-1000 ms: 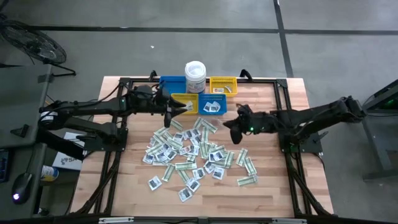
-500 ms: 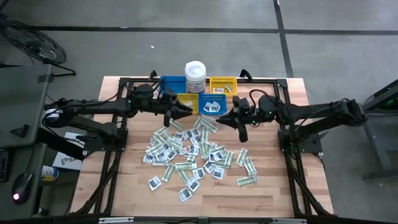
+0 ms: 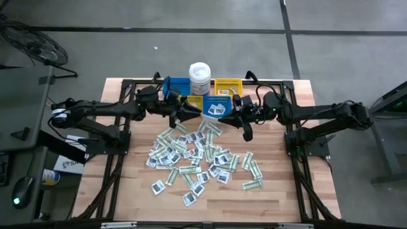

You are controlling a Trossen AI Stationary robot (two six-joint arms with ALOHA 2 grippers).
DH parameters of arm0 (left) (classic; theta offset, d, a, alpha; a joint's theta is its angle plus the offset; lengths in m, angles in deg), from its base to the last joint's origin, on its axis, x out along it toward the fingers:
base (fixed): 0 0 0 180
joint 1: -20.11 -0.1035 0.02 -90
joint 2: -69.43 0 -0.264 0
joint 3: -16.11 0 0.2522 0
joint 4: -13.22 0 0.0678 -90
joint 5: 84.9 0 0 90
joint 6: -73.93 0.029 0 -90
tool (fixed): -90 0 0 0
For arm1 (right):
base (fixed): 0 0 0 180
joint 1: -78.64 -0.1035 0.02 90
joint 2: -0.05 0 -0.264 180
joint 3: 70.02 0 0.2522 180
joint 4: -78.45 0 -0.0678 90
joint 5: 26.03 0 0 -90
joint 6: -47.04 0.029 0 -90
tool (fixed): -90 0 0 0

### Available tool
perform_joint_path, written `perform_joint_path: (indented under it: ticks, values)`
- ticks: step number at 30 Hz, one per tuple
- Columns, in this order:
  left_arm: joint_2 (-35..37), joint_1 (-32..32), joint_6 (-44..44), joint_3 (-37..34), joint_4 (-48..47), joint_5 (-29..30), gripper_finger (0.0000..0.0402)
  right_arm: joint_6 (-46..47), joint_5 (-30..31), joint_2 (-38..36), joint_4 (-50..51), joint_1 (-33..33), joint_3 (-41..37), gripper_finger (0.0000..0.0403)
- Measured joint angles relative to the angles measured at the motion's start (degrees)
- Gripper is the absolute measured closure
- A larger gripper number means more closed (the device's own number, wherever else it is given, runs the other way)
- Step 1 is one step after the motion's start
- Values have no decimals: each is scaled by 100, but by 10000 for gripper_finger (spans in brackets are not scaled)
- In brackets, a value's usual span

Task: Pick & Place First Aid Supplies
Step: Put the green bandage pad into the left yellow bin

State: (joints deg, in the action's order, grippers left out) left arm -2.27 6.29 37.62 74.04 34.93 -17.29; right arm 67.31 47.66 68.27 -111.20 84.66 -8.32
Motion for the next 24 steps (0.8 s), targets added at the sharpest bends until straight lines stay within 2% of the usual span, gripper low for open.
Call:
perform_joint_path:
  ticks: [14, 21, 24]
  values:
    - [-36, -2, 147, 1, 81, -131, 285, 402, 102, 465, -587, 263, 0, 403]
    - [-36, -2, 220, 1, 43, -110, 285, 435, 434, 525, -613, 273, 0, 403]
    - [-36, -2, 315, 1, 39, -107, 298, 435, 600, 525, -620, 273, 0, 403]
